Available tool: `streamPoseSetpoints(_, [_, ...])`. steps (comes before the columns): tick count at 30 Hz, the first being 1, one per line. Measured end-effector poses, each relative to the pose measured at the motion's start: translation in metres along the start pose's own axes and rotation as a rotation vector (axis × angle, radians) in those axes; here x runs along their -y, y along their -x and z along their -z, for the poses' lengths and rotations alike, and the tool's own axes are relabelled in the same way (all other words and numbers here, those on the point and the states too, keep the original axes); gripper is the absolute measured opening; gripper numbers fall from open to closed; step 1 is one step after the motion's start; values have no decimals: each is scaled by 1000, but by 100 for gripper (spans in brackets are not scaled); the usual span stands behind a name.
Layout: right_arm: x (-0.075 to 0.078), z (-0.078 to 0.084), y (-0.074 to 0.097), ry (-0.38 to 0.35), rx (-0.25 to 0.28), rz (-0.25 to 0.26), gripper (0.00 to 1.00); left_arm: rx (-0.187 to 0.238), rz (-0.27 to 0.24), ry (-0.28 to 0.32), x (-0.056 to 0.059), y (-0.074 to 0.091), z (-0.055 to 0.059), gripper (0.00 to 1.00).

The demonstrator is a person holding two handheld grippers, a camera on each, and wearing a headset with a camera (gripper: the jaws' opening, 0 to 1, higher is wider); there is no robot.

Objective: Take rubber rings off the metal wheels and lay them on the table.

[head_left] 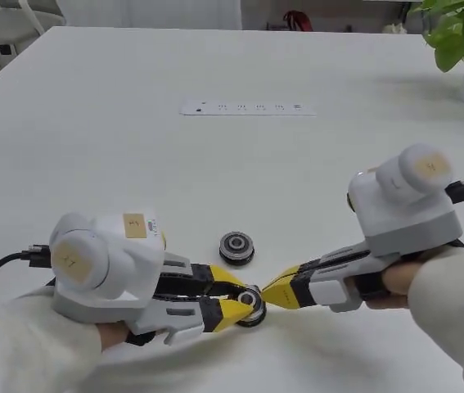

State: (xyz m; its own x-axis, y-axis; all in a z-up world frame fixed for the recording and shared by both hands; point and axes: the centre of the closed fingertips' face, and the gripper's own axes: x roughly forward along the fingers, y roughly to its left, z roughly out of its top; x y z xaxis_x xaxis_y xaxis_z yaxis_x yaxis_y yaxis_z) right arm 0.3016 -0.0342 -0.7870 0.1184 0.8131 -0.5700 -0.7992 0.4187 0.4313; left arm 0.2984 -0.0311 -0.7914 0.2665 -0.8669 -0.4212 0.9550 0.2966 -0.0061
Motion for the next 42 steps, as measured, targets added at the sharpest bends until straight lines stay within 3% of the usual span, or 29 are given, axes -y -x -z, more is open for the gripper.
streamPoseSetpoints(16, [-6,-3,1,8,11,-15,0,2,-2,3,-1,0,0,13])
streamPoseSetpoints(28, [-14,-13,2,-13,56,-40,0,0,-6,2,-1,0,0,13])
streamPoseSetpoints(34, [-13,-12,2,-24,54,-30,0,2,-9,20,-1,0,-1,14])
streamPoseSetpoints(42, [-11,-9,0,-63,51,-29,0,-47,-11,27,0,-2,-2,14])
